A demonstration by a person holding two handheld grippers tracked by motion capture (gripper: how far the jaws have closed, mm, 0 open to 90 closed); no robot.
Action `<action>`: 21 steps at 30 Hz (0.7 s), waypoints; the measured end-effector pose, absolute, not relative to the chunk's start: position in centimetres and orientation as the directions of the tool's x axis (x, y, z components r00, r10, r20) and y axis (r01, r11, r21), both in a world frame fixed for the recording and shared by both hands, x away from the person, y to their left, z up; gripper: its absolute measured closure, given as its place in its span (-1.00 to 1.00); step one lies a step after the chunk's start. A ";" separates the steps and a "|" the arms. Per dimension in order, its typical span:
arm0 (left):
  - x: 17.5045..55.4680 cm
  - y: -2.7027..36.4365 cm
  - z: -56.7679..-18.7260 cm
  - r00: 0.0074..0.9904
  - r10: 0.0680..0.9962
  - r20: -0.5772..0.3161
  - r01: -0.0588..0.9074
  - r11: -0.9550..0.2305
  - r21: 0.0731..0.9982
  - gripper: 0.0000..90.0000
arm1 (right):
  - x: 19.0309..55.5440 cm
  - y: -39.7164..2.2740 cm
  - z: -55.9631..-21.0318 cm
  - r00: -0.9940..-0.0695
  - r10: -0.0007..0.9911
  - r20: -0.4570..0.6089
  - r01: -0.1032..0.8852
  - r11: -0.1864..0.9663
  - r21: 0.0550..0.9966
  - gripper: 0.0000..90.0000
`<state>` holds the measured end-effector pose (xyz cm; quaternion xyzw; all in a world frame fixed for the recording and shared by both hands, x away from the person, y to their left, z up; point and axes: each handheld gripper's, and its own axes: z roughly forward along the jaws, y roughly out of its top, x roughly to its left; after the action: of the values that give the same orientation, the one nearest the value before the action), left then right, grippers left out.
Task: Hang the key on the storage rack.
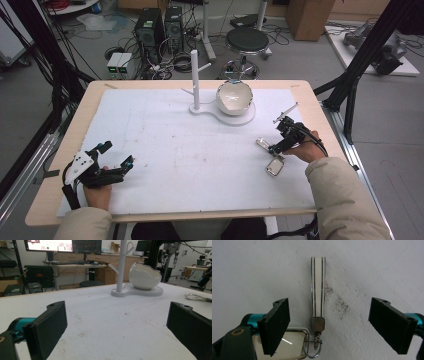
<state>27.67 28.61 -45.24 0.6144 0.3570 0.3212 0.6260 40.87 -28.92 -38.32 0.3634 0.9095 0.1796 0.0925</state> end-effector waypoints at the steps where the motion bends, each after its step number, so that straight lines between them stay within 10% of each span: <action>1: 27.7 28.6 -45.2 0.538 0.841 -0.053 0.037 0.039 0.999 -0.92 | 40.9 -28.8 -38.5 -0.720 0.693 -0.046 0.627 0.677 0.385 -0.62; 21: 27.7 28.6 -45.2 0.540 0.840 -0.051 0.035 0.038 0.999 -0.92 | 41.6 -27.6 -39.7 -0.744 0.666 -0.060 0.645 0.738 0.199 -0.02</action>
<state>27.66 28.60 -45.24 0.6145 0.3561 0.3211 0.6264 41.59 -27.56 -39.68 0.3524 0.9300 0.0828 0.0637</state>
